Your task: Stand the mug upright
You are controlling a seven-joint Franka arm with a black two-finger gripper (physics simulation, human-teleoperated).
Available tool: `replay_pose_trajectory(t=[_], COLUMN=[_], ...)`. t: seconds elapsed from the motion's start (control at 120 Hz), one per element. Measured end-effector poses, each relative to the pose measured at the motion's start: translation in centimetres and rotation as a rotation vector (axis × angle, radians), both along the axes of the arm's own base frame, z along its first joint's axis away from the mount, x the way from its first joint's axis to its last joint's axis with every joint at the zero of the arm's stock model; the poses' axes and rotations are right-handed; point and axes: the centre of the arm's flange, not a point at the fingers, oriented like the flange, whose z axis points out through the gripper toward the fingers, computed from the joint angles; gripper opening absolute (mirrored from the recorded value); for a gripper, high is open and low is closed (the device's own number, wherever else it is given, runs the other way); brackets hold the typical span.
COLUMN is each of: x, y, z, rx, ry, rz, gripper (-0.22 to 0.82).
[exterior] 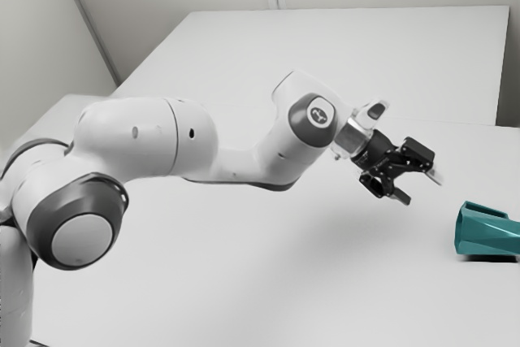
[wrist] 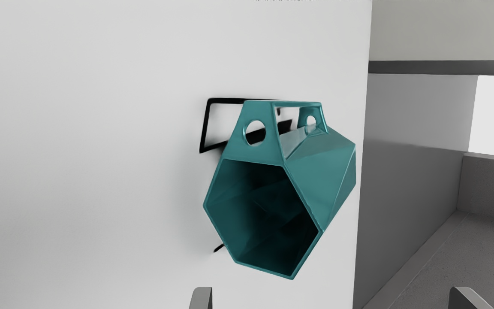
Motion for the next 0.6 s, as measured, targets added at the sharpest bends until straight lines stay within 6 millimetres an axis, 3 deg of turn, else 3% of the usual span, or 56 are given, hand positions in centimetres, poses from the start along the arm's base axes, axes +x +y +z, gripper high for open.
replay_pose_trajectory(t=[0.133, 0.267, 0.4, 0.6], x=[0.6, 0.8, 0.1, -0.4], y=[-1.0, -3.5, -5.8, -7.5], z=[-2.0, -3.3, -4.9, -6.3], rx=[-0.01, -0.037, -0.052, -0.078], ry=[-0.016, -0.032, -0.034, -0.027], rz=[0.037, 0.044, 0.048, 0.077], gripper=[0.6, 0.6, 0.6, 0.6])
